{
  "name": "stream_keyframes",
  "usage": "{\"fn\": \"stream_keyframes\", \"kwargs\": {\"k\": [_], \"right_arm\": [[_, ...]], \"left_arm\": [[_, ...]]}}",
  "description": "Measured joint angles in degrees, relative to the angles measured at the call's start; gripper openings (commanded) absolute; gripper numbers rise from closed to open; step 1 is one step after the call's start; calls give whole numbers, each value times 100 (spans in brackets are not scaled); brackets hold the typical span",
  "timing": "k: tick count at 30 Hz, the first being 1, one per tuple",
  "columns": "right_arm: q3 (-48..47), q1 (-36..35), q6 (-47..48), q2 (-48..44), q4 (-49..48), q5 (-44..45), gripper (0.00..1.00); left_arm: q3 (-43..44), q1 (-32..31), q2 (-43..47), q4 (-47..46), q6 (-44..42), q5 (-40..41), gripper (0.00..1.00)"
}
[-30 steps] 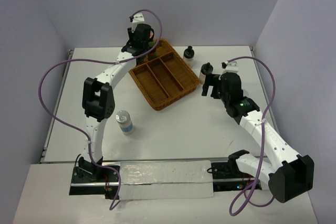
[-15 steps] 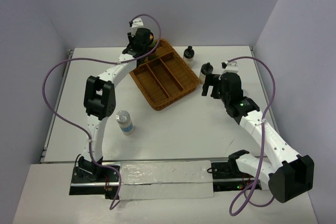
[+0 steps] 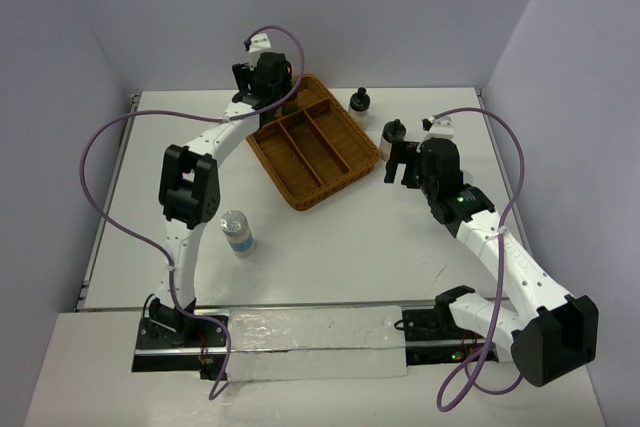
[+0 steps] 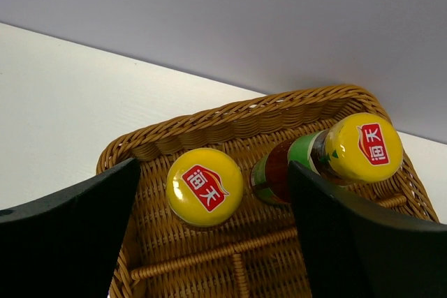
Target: Organize the condiment bottles
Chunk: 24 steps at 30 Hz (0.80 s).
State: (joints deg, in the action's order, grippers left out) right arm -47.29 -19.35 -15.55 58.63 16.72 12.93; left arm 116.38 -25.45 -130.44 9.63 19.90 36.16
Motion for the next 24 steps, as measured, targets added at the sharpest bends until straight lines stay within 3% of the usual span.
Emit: {"fn": "stream_keyframes", "kwargs": {"k": [10, 17, 24], "right_arm": [[-2, 0, 0, -244, 184, -8, 100], [-2, 0, 0, -678, 218, -22, 100], [-2, 0, 0, -681, 219, -33, 100]], "left_arm": [[-158, -4, 618, 128, 98, -92, 95], [-873, -233, 2410, 348, 406, 68, 96], [-2010, -1380, 4175, 1677, 1318, 735, 96]]}}
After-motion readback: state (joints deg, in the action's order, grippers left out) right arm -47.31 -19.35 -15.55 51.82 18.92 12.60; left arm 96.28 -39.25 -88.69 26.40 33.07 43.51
